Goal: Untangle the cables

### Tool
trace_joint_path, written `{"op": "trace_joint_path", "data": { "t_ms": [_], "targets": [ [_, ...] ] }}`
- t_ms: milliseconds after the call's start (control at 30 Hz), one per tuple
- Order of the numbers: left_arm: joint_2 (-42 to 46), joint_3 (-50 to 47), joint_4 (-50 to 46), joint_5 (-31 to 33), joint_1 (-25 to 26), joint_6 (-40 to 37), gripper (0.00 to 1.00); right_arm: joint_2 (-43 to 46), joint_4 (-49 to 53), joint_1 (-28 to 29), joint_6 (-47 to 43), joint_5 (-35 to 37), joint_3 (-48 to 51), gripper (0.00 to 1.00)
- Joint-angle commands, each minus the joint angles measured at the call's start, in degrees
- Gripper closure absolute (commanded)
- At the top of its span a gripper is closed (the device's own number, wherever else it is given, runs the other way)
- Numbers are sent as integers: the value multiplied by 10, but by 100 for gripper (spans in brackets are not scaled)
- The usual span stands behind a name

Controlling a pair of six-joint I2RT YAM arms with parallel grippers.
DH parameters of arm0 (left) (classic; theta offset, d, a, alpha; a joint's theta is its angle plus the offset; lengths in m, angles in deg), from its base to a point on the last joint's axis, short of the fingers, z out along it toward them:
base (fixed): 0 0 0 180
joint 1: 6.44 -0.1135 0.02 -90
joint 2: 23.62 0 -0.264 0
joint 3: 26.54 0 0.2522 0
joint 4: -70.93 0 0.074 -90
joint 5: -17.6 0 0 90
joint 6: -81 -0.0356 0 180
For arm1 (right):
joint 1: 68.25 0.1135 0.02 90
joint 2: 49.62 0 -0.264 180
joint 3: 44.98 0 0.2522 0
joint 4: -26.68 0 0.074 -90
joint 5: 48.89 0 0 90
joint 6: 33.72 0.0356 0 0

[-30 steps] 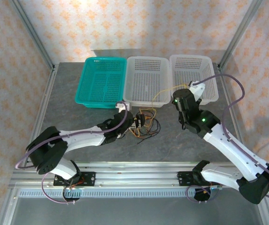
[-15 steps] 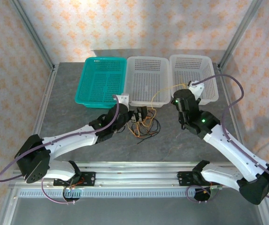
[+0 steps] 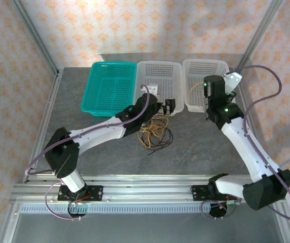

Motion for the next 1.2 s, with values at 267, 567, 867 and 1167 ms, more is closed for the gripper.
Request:
{"op": "trace_joint_path", "data": {
  "t_ms": [267, 567, 867, 1167],
  "targets": [
    [-105, 149, -23, -48, -19, -5, 1, -151, -53, -108, -33, 15, -78, 100],
    [-152, 204, -33, -61, -27, 1, 1, -303, -55, -137, -45, -26, -176, 100],
    [-146, 190, -33, -62, -33, 4, 1, -402, -40, -136, -49, -82, -251, 100],
    [-140, 176, -30, -65, -37, 6, 1, -418, -55, -138, -66, -151, -258, 90]
  ]
}}
